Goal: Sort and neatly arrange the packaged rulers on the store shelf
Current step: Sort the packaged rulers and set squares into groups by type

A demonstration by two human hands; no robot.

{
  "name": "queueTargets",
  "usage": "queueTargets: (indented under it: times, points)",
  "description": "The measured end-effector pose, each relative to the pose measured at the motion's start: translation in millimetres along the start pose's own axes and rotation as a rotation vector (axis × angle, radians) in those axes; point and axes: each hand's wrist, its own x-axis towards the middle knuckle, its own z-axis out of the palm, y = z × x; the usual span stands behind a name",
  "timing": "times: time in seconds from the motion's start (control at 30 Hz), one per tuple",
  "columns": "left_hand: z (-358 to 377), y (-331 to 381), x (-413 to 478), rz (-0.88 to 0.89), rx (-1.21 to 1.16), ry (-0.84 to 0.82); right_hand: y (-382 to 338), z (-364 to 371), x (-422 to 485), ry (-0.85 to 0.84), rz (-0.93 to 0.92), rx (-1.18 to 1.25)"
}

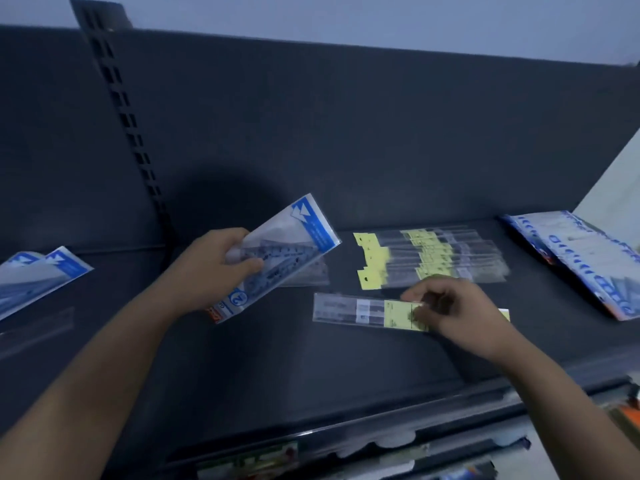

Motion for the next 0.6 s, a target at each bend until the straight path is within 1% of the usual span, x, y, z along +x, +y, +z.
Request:
queueTargets:
  times: [0.13,0.33,0.47,0.6]
  points:
    - [14.6,16.3,17.7,0.003,0.048,-0.031,29.6,-21.3,22.1,-0.024,0.064,0.021]
    - [25.9,33.7,46.8,0.056,0.045,-0.055,49.6,-28.9,43.1,0.014,0.03,-0.007]
    - [38.7,52.3,63.0,0.041,0.03,-0.06,54.9,-42.5,50.3,-0.062,0.046,-0.002]
    - [55.7,79.9,80.6,0.028,0.003,-0.06,64.2,-57.3,61.1,-0.122,0.067,-0.137]
